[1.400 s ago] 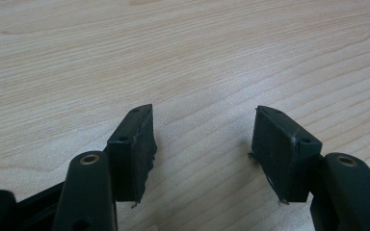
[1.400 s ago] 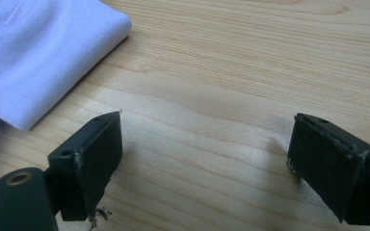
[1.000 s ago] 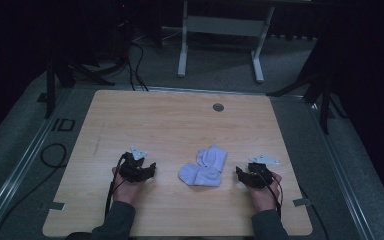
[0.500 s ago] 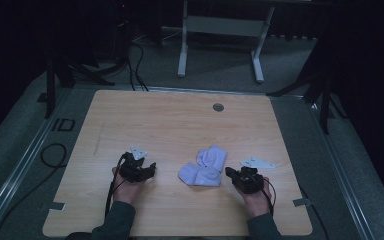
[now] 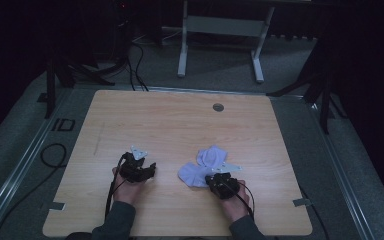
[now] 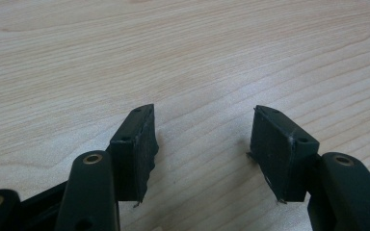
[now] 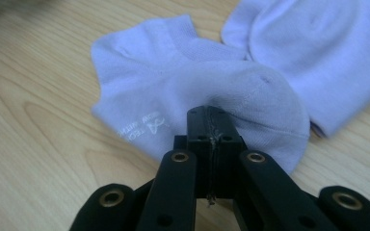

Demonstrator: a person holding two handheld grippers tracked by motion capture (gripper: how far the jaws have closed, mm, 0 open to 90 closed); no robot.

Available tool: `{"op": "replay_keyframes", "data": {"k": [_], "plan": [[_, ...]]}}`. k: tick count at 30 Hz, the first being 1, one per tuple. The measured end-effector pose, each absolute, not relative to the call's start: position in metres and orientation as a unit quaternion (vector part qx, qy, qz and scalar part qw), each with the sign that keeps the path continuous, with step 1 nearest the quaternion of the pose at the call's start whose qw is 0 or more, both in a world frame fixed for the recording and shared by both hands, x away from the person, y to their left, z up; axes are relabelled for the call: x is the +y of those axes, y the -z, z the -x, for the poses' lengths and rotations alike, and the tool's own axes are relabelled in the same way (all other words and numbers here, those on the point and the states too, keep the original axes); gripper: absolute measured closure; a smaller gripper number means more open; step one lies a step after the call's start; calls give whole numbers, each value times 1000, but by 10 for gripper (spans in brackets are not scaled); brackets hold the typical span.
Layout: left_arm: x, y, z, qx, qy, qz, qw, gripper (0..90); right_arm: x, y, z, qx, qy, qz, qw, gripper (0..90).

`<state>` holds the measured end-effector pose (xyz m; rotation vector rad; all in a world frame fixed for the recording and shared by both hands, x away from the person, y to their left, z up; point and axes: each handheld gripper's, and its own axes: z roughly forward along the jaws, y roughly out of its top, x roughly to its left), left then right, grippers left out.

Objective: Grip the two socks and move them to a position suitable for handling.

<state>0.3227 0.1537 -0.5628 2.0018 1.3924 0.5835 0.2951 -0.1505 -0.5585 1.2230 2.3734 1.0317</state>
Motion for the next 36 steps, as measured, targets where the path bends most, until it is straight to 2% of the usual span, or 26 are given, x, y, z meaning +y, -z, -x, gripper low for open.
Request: {"op": "replay_keyframes", "data": {"k": [3,7,16,24,28,36], "plan": [[153,562,-322,529,-220,-758,312,447,-145,558,-294,827,-352,-413,148,889],[146,559,-318,518,-231,-767,301,544,-142,559,-293,833,-355,-399,145,890],[129,550,-306,462,-239,-784,339,694,-138,560,-293,844,-366,-373,124,890],[112,550,-300,432,-207,-802,358,789,-132,560,-290,851,-369,-353,121,890],[104,552,-297,415,-189,-811,366,885,-130,561,-289,853,-372,-348,117,888],[89,560,-296,395,-149,-829,366,894,-127,561,-287,858,-369,-333,130,887]]}}
